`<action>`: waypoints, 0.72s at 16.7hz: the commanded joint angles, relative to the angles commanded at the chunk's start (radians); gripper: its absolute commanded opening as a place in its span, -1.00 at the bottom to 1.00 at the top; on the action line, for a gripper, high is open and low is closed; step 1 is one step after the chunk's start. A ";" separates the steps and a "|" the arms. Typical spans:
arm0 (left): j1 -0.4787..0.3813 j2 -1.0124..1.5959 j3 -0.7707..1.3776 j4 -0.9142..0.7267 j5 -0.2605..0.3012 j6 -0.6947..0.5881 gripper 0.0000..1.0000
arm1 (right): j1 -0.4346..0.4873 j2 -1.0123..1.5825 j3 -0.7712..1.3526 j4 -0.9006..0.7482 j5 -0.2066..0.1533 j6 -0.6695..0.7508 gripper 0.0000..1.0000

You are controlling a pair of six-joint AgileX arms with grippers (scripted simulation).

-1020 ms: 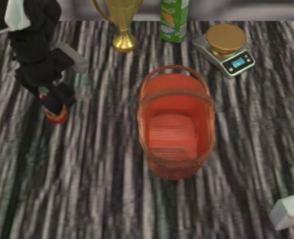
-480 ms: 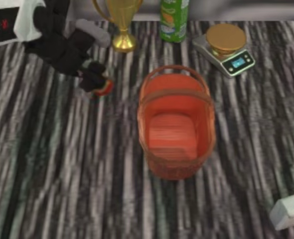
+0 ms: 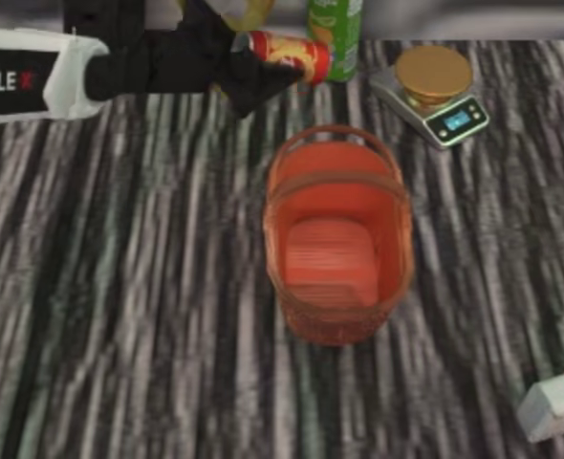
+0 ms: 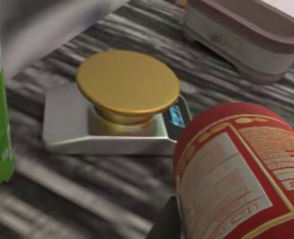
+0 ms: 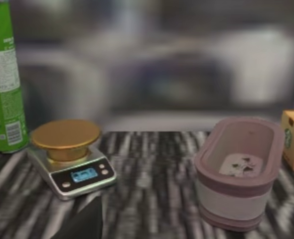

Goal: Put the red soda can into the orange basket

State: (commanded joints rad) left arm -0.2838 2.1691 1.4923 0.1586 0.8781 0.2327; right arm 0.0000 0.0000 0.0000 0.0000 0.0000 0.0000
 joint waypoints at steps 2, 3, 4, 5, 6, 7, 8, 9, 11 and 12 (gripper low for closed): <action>-0.013 -0.028 -0.051 0.184 0.125 -0.061 -1.00 | 0.000 0.000 0.000 0.000 0.000 0.000 1.00; -0.019 -0.042 -0.074 0.264 0.181 -0.089 -1.00 | 0.000 0.000 0.000 0.000 0.000 0.000 1.00; -0.024 -0.056 -0.095 0.333 0.233 -0.114 -1.00 | 0.000 0.000 0.000 0.000 0.000 0.000 1.00; -0.029 -0.069 -0.114 0.392 0.278 -0.135 -1.00 | 0.000 0.000 0.000 0.000 0.000 0.000 1.00; -0.033 -0.081 -0.130 0.440 0.317 -0.153 -1.00 | 0.000 0.000 0.000 0.000 0.000 0.000 1.00; -0.036 -0.092 -0.143 0.478 0.349 -0.168 -1.00 | 0.000 0.000 0.000 0.000 0.000 0.000 1.00; -0.038 -0.101 -0.152 0.505 0.372 -0.179 -1.00 | 0.000 0.000 0.000 0.000 0.000 0.000 1.00; -0.040 -0.106 -0.158 0.521 0.387 -0.185 -1.00 | 0.000 0.000 0.000 0.000 0.000 0.000 1.00; -0.040 -0.109 -0.160 0.527 0.392 -0.188 -1.00 | 0.000 0.000 0.000 0.000 0.000 0.000 1.00; -0.040 -0.109 -0.160 0.527 0.392 -0.188 -1.00 | 0.000 0.000 0.000 0.000 0.000 0.000 1.00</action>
State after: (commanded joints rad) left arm -0.3238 2.0605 1.3320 0.6856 1.2701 0.0452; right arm 0.0000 0.0000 0.0000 0.0000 0.0000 0.0000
